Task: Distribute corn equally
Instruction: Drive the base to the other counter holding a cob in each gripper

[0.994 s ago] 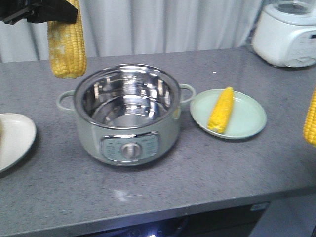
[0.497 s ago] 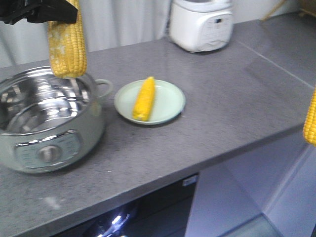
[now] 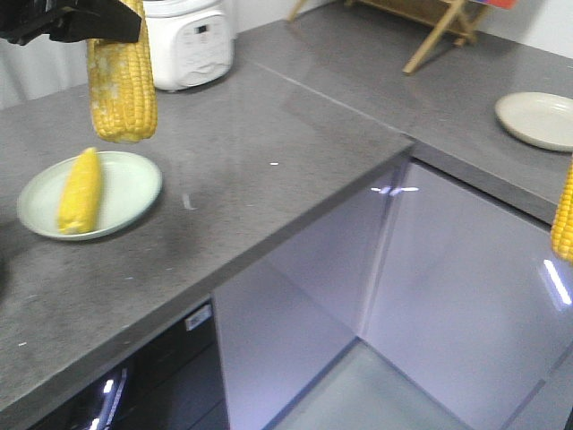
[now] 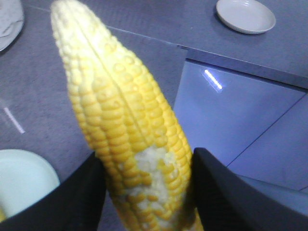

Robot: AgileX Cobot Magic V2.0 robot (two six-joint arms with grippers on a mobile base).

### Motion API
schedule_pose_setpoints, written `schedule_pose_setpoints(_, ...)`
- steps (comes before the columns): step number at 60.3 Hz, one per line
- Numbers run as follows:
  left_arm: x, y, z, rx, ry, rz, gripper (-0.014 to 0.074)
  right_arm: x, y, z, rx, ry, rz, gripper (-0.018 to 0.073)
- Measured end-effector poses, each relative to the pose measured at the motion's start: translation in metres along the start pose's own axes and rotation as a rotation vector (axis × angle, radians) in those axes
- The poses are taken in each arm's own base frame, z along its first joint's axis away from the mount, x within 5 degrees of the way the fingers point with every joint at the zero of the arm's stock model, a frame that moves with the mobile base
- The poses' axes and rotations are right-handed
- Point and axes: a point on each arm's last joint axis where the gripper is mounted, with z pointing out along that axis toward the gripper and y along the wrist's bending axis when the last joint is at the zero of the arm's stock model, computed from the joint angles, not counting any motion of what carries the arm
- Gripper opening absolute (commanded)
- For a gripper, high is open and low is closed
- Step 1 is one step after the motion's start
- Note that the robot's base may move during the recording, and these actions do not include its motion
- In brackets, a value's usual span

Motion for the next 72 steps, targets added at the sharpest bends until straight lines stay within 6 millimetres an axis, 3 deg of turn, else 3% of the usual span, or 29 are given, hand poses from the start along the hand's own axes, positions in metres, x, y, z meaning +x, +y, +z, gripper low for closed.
schedule_pose_setpoints(72, 0.0001, -0.0001, 0.0000, 0.001, 0.002, 0.000, 0.0066, 0.0001, 0.0000, 0.0000, 0.000, 0.001, 0.000, 0.0123)
